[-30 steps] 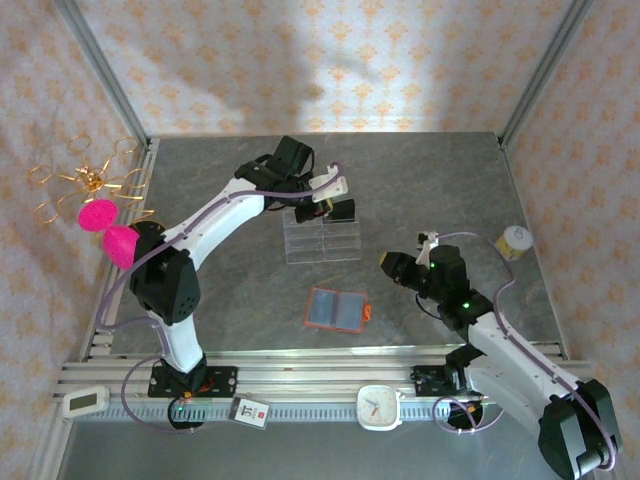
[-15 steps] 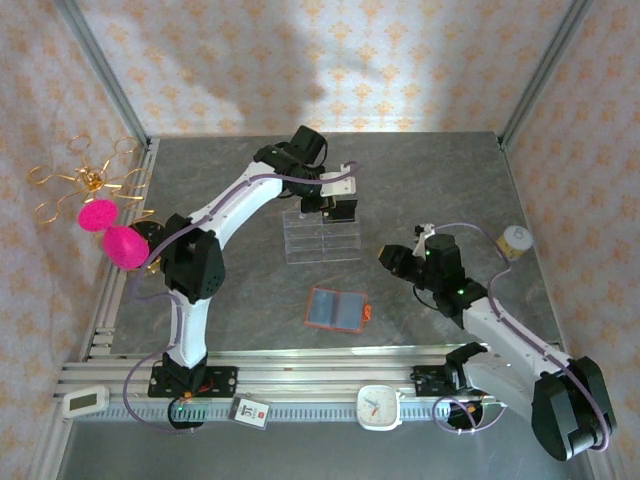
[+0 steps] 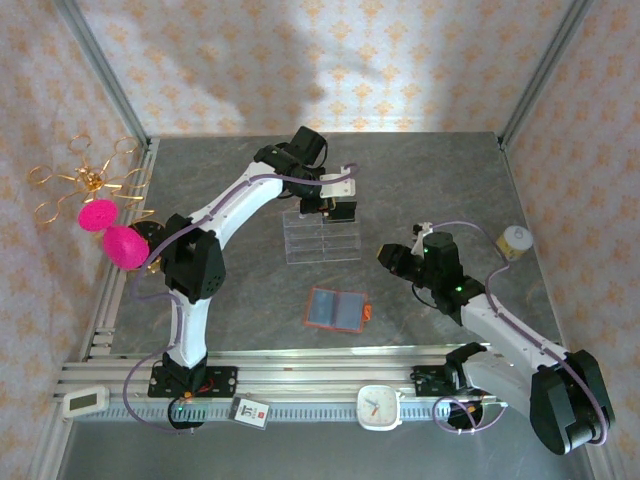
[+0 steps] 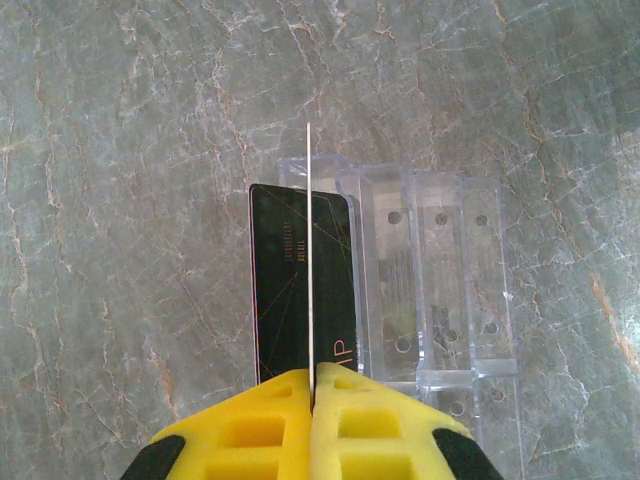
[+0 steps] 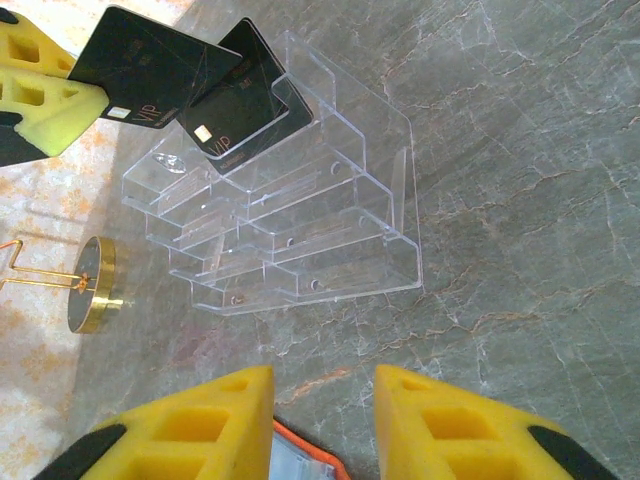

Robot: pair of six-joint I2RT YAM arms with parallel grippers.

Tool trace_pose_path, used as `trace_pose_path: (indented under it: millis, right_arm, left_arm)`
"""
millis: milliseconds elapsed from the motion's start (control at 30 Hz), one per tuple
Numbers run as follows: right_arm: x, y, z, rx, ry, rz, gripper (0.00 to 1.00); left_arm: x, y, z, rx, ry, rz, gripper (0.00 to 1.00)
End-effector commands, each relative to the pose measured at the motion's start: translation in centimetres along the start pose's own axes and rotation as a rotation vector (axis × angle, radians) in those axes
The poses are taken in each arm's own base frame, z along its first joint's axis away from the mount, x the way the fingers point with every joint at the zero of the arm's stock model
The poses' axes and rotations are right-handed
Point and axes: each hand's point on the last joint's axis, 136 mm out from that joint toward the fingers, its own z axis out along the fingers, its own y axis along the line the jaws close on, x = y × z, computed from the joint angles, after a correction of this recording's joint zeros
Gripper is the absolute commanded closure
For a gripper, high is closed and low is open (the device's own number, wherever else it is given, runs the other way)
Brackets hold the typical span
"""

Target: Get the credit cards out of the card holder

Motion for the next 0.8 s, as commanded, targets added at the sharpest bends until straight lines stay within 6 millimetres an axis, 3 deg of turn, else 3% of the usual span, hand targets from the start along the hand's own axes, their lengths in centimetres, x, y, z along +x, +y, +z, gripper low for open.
trace_pose_path:
  millis: [0, 267, 767]
  right_arm:
    - [-1.7, 1.5, -0.3, -0.039, -0.042, -0.023, 0.70]
    - [-1.6, 1.5, -0.2, -0.040, -0.037, -0.023, 0.70]
    - [-1.4, 1.3, 0.1, -0.043, -0.032, -0.018, 0.70]
  left_arm:
    - [0.5, 1.0, 0.5, -0.021, 0.013, -0.001, 1.00]
    - [1.3, 1.2, 1.5, -0.028, 0.034, -0.018, 1.00]
    - [0.6, 0.5, 1.5, -0.008, 0.022, -0.028, 1.00]
